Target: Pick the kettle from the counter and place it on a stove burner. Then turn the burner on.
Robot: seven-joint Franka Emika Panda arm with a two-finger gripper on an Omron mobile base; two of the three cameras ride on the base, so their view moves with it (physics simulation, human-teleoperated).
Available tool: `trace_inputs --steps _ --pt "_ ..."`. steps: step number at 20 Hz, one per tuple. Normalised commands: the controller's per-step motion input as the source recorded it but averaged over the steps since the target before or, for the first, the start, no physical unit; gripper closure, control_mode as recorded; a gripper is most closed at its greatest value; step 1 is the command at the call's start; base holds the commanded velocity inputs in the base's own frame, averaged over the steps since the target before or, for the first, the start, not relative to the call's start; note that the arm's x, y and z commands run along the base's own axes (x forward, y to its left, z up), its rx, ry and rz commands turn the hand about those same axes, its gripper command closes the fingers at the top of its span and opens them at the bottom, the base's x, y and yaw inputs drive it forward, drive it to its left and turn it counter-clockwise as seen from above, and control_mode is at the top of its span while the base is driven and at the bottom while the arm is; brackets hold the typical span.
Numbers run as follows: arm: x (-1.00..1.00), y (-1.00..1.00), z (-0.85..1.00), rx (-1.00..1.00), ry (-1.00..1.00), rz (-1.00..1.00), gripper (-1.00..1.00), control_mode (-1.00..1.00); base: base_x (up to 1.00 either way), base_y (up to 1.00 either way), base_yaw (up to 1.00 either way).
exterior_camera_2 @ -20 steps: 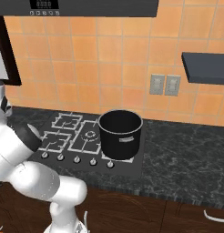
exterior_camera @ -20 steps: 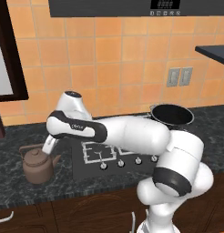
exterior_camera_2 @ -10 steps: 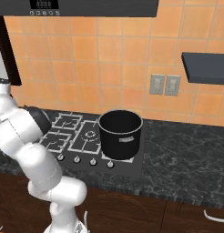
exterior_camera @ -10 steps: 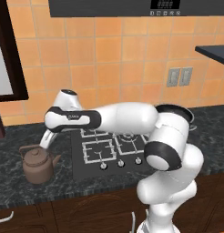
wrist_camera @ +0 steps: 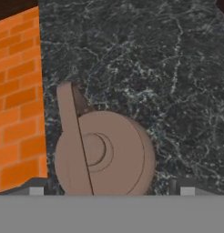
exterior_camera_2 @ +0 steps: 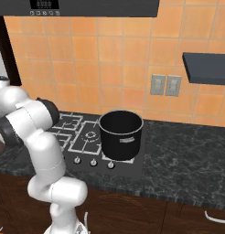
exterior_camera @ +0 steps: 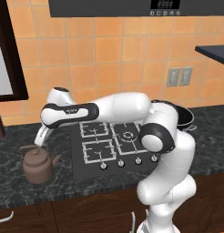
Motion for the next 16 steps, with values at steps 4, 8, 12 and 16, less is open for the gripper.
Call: trace_inputs --steps 4,8,12,16 --pt "-0.13 0.00 0.00 0.00 0.00 0.00 -1.00 -1.00 0.00 0.00 0.00" --pt "-0.21 0.00 -0.06 0.00 0.00 0.00 -1.00 -1.00 0.00 0.00 0.00" --pt "-0.17 0.00 -0.22 0.00 0.00 0.00 -1.00 -1.00 0.00 0.00 0.00" --pt "-0.08 0.00 -0.21 0.00 -0.02 0.00 -1.00 -1.00 0.00 0.00 0.00"
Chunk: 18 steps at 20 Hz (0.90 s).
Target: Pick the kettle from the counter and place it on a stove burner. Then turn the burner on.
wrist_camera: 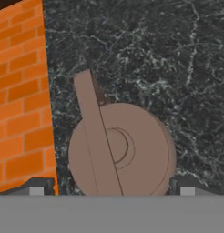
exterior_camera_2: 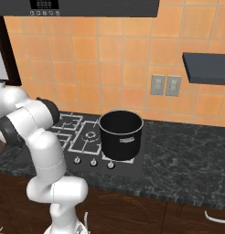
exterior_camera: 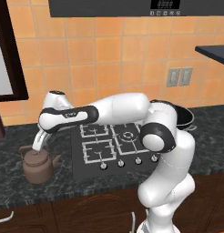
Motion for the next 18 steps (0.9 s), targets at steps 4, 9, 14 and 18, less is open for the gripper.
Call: trace_inputs --steps 4,9,14,18 --pt "0.00 0.00 -0.10 0.00 -0.04 0.00 -1.00 -1.00 0.00 0.00 0.00" --pt "0.00 0.00 -0.01 0.00 -0.03 0.00 1.00 -1.00 0.00 0.00 0.00" --pt "0.00 0.00 0.00 0.00 -0.03 0.00 1.00 -1.00 0.00 0.00 0.00" --pt "0.00 0.00 0.00 0.00 -0.01 0.00 1.00 -1.00 0.00 0.00 0.00"
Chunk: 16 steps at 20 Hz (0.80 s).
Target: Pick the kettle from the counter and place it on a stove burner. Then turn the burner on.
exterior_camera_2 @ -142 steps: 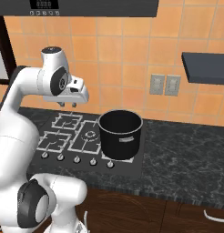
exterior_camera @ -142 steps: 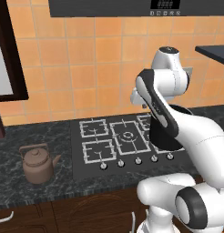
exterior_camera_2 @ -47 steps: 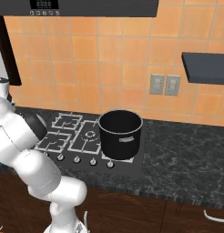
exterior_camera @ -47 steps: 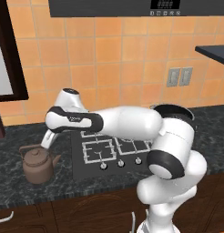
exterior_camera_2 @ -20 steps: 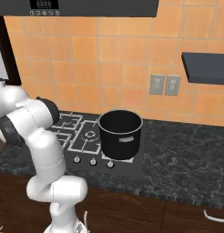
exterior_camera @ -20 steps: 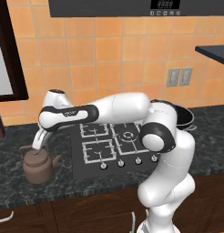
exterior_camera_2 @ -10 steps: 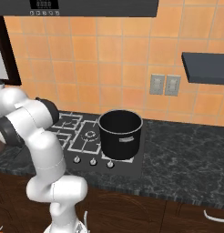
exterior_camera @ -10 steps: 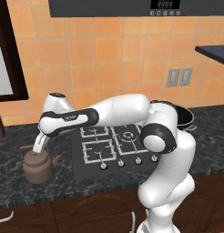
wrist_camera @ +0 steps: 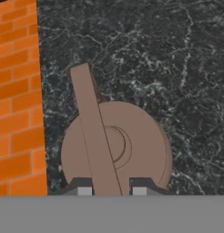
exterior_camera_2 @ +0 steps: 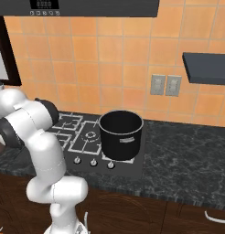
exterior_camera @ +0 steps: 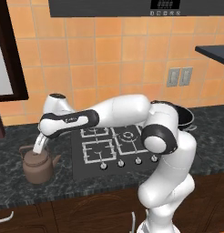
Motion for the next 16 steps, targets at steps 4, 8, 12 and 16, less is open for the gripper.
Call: trace_inputs --steps 4,8,12,16 --pt "0.00 0.00 0.00 0.00 0.00 0.00 1.00 -1.00 0.00 0.00 0.00" --pt "-0.10 0.00 0.24 0.00 -0.11 0.00 1.00 -1.00 0.00 0.00 0.00" --pt "-0.17 0.00 0.55 -0.04 -0.32 0.00 1.00 -1.00 0.00 0.00 0.00" --pt "-0.23 -0.02 0.58 -0.03 -0.30 0.00 1.00 -1.00 0.00 0.00 0.00"
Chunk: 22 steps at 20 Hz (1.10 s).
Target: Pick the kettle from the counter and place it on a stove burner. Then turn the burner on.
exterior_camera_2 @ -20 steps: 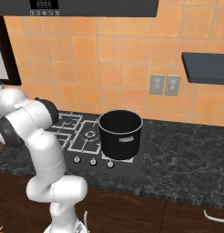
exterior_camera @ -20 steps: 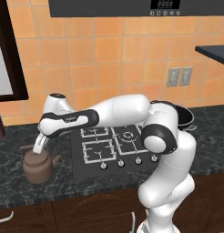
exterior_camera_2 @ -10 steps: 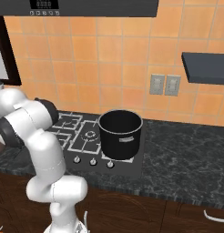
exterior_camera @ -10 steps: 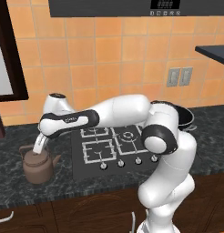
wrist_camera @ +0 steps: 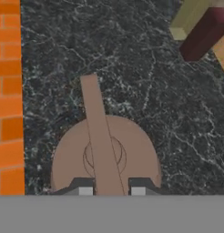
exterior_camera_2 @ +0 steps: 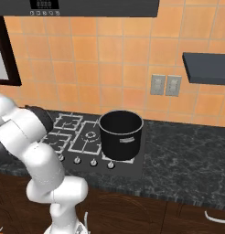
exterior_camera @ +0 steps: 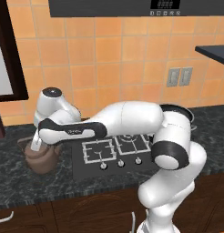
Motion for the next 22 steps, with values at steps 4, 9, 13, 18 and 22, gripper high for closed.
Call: trace_inputs --steps 4,9,13,18,22 --pt "-0.29 -0.14 0.58 -0.02 -0.29 0.00 1.00 -1.00 0.00 0.00 0.00" --pt "-0.28 -0.37 0.51 0.00 -0.21 -0.01 1.00 -1.00 0.00 0.00 0.00" --pt "-0.26 -0.71 0.42 0.02 -0.10 -0.04 1.00 -1.00 0.00 0.00 0.00" --pt "-0.22 -0.94 0.11 0.11 -0.01 -0.06 1.00 -1.00 0.00 0.00 0.00" --pt "-0.13 -0.85 0.00 0.24 0.00 -0.07 1.00 -1.00 0.00 0.00 0.00"
